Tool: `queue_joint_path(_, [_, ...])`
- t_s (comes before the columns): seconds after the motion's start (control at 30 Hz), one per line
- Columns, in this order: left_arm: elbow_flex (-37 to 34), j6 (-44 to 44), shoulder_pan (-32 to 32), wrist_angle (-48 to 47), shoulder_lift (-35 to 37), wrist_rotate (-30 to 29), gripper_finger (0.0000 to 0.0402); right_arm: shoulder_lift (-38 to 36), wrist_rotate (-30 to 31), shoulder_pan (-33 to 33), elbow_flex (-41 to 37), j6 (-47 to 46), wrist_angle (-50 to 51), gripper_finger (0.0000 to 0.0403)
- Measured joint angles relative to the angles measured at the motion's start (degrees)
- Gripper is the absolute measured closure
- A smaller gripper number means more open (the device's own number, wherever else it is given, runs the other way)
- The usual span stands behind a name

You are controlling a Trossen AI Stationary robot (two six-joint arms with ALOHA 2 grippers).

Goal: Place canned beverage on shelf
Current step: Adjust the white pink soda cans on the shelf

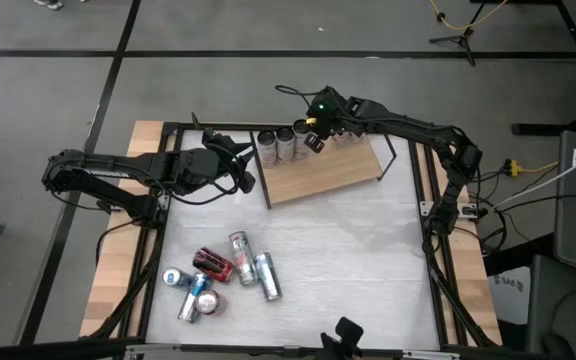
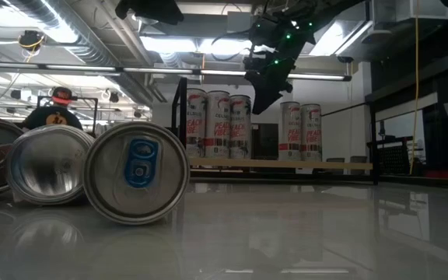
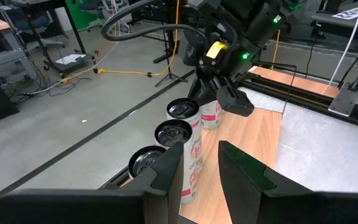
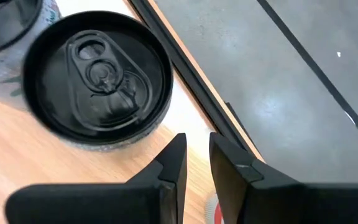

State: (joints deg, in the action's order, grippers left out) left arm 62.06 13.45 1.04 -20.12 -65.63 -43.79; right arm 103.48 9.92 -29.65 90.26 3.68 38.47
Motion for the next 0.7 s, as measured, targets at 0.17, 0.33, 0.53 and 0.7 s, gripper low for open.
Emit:
queue_joint_path(0.17, [0.0, 0.0, 0.0, 0.0, 0.0, 0.0, 0.0310, -2.5, 0.2, 0.0, 0.0, 0.2, 0.4, 0.0337])
queue_joint_path(0.33, [0.0, 0.0, 0.0, 0.0, 0.0, 0.0, 0.0310, -5.9, -1.1, 0.0, 0.0, -0.8, 0.4, 0.0337])
queue_joint_path(0.53, [0.0, 0.0, 0.0, 0.0, 0.0, 0.0, 0.0310, -8.1, -10.4, 1.5, 0.0, -1.1, -0.4, 0.0337])
queue_joint_path(0.7, [0.0, 0.0, 0.0, 0.0, 0.0, 0.0, 0.0310, -7.7, -11.3, 5.4, 0.0, -0.5, -4.6, 0.0337])
